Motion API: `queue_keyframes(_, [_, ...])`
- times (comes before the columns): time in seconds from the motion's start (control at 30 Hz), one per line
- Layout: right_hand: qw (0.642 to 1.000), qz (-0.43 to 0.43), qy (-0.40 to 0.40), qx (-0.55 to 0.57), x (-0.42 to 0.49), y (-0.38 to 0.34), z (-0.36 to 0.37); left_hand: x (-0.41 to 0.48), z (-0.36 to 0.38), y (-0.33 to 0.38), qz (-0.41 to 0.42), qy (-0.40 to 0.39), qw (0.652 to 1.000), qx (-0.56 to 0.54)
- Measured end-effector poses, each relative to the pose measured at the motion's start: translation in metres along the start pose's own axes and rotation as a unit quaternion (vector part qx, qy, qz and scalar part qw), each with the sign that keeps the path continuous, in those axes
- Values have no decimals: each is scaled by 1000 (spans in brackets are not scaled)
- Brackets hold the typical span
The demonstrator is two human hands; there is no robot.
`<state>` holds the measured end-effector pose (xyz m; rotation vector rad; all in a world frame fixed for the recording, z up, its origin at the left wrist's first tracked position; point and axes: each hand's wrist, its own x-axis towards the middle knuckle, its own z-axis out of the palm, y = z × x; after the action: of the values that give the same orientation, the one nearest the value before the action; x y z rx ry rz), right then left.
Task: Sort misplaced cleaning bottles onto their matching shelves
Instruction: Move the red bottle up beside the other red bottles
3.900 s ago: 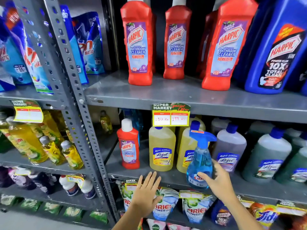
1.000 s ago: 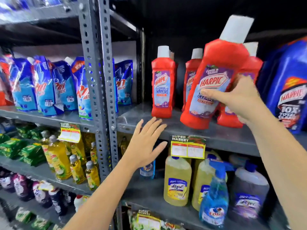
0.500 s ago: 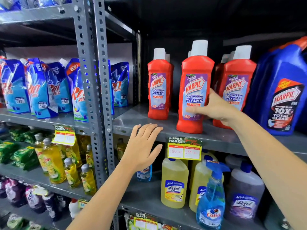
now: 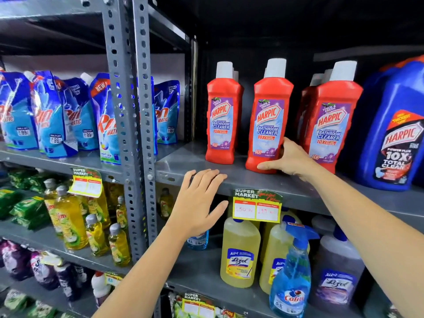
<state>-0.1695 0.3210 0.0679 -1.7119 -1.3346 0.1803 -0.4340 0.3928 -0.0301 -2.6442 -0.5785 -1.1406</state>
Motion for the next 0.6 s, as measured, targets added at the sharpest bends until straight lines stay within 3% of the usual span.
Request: queue_keyframes(0.6, [1000,-18,-19,10,15,20,5,-2,1,0,-1,-7,1000,17])
